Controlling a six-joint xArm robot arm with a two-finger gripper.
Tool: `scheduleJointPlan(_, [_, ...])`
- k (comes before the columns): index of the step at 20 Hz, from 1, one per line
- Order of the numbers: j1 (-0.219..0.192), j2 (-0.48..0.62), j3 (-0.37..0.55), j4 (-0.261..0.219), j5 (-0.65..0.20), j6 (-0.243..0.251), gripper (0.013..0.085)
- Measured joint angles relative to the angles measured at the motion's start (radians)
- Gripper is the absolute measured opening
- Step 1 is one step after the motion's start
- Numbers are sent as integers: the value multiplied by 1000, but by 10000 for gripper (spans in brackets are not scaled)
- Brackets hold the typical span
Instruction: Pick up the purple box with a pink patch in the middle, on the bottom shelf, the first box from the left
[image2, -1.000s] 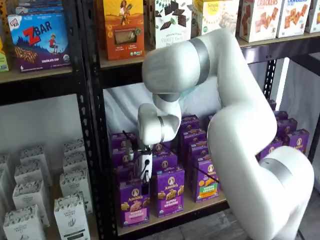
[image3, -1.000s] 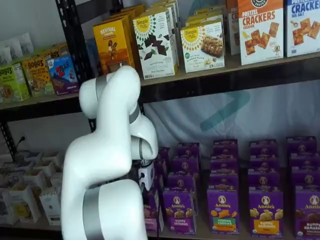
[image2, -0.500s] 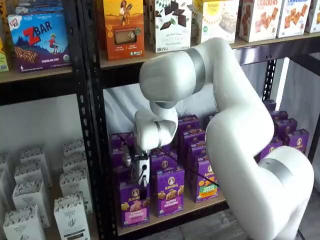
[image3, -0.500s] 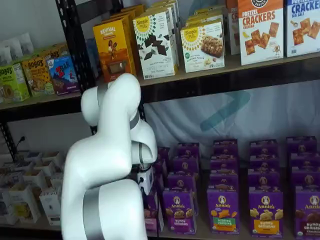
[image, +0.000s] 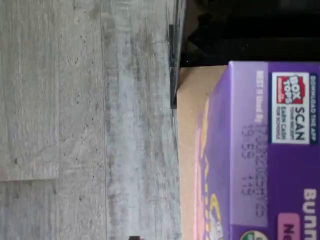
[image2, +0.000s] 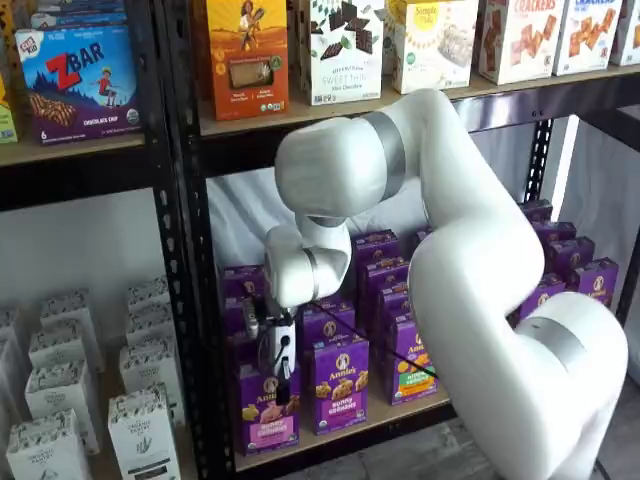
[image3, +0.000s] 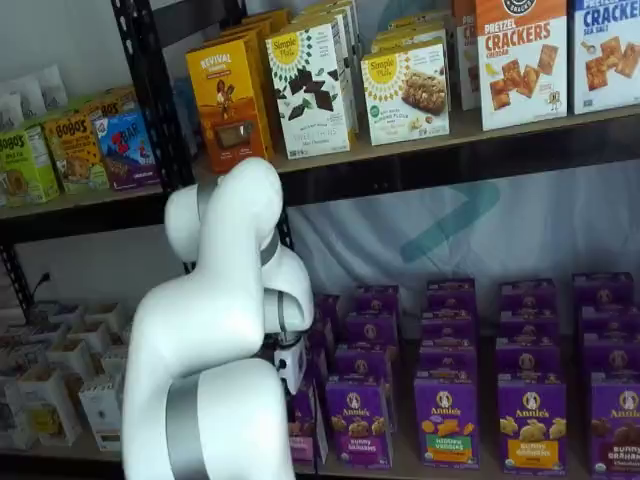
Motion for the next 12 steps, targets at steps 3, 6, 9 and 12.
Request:
scheduleJointPlan(3, [-1, 5, -3, -1, -6, 0, 810])
scheduleJointPlan(6, [-1, 8, -6, 4, -7, -4, 730])
scheduleJointPlan(9, [1, 12, -9, 4, -8, -3, 690])
scheduleJointPlan(12, [3, 14, -9, 0, -9, 3, 610])
